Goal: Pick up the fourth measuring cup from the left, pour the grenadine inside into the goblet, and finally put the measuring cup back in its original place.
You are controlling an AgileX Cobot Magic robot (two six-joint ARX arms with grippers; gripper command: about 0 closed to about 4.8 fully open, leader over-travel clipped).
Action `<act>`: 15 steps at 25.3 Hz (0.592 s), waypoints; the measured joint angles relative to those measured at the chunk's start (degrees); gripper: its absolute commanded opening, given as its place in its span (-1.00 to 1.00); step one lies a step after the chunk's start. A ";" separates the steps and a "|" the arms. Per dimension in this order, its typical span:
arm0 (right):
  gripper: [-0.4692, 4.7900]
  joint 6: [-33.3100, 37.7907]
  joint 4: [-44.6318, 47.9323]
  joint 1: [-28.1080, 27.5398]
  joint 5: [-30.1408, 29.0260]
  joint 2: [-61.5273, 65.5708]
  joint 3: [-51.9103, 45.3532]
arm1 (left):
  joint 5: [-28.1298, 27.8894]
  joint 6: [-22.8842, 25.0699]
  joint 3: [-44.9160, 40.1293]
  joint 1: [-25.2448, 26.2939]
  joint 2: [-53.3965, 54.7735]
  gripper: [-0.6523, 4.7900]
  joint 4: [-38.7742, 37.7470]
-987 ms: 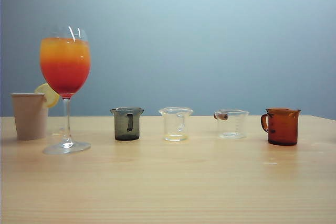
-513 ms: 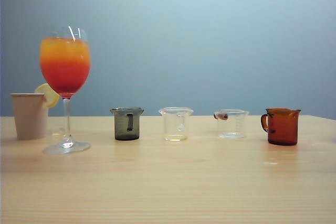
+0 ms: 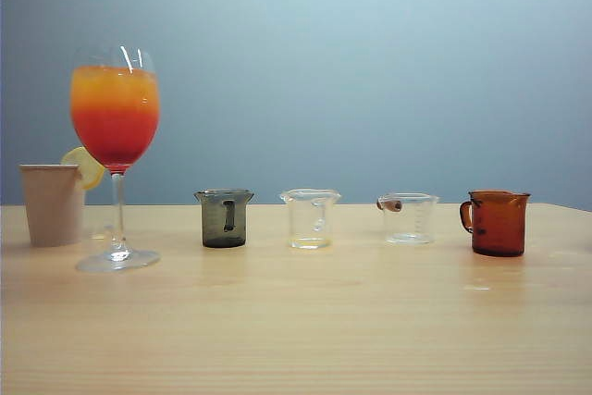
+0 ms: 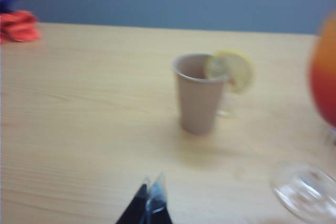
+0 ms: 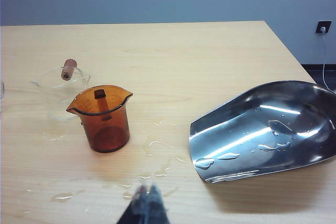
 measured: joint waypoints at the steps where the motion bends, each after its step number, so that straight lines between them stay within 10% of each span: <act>1: -0.84 0.00 0.00 0.00 0.00 0.00 0.00 | -1.81 0.00 -0.55 0.00 0.00 -0.78 1.36; 15: -0.84 0.00 0.00 0.04 0.00 0.00 0.00 | -4.83 -0.02 -3.87 0.00 -0.02 -0.78 3.78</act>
